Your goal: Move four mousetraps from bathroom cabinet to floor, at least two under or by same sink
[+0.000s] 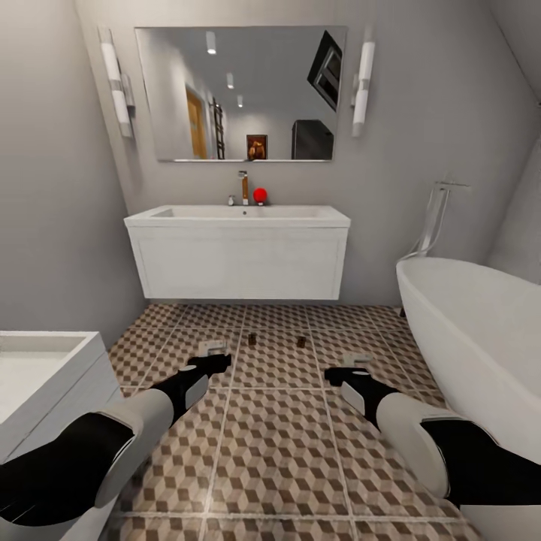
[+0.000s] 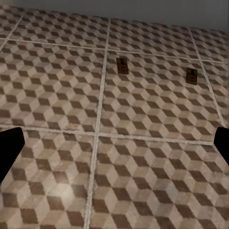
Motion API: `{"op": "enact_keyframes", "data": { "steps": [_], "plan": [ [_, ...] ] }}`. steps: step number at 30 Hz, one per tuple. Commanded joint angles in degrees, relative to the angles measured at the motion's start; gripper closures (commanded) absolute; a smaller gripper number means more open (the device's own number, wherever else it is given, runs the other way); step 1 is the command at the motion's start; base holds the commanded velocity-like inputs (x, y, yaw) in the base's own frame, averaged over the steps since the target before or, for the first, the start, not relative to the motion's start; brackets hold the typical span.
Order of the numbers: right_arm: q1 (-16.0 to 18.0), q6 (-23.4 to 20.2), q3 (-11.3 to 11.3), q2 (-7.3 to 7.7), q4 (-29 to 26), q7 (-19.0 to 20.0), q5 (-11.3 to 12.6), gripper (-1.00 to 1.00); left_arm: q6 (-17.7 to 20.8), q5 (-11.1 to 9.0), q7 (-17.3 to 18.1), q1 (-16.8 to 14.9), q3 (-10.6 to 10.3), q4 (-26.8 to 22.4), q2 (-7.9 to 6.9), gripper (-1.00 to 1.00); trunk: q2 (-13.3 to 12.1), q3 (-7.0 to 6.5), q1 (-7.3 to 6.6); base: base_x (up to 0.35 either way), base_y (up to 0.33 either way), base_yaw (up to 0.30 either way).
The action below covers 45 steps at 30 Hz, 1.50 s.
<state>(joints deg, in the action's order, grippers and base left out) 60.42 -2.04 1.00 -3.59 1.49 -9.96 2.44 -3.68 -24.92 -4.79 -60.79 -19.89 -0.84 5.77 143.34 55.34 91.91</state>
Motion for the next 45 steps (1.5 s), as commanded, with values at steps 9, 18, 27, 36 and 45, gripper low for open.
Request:
{"op": "enact_keyframes", "data": {
  "steps": [9,18,27,36,45],
  "plan": [
    [0.0,-0.1,0.1,0.19,0.3,-0.2,-0.3,-1.0,-2.1,-0.6,-0.2,0.0,-0.5,0.1,-0.94,-1.0,-0.1,-1.94,-0.24,0.0,0.0,0.0],
    [0.0,-0.2,0.1,0.22,0.3,-0.4,-1.6,-1.0,-2.8,-0.7,-0.1,0.0,-0.5,0.2,-1.43,-1.0,-3.7,-3.56,-2.22,0.0,0.0,0.0],
    [-0.1,-0.3,0.1,0.19,0.4,-1.1,-2.1,-1.0,-3.0,-0.7,-0.2,0.6,-0.5,0.2,-1.9,-1.0,-7.3,-5.17,-4.19,0.0,0.0,0.0],
    [-0.9,0.1,0.1,0.14,0.4,-2.8,-2.2,-1.0,-3.1,-0.7,-0.2,2.2,-0.5,0.2,-2.01,-1.0,-10.9,-6.79,-6.17,0.0,0.0,0.0],
    [-3.0,2.0,0.1,0.16,0.3,-3.3,-2.3,-1.0,-3.1,-0.7,-0.2,3.4,-0.5,0.2,-2.06,-1.0,-14.5,-8.41,-8.15,0.0,0.0,0.0]
  ]
}}
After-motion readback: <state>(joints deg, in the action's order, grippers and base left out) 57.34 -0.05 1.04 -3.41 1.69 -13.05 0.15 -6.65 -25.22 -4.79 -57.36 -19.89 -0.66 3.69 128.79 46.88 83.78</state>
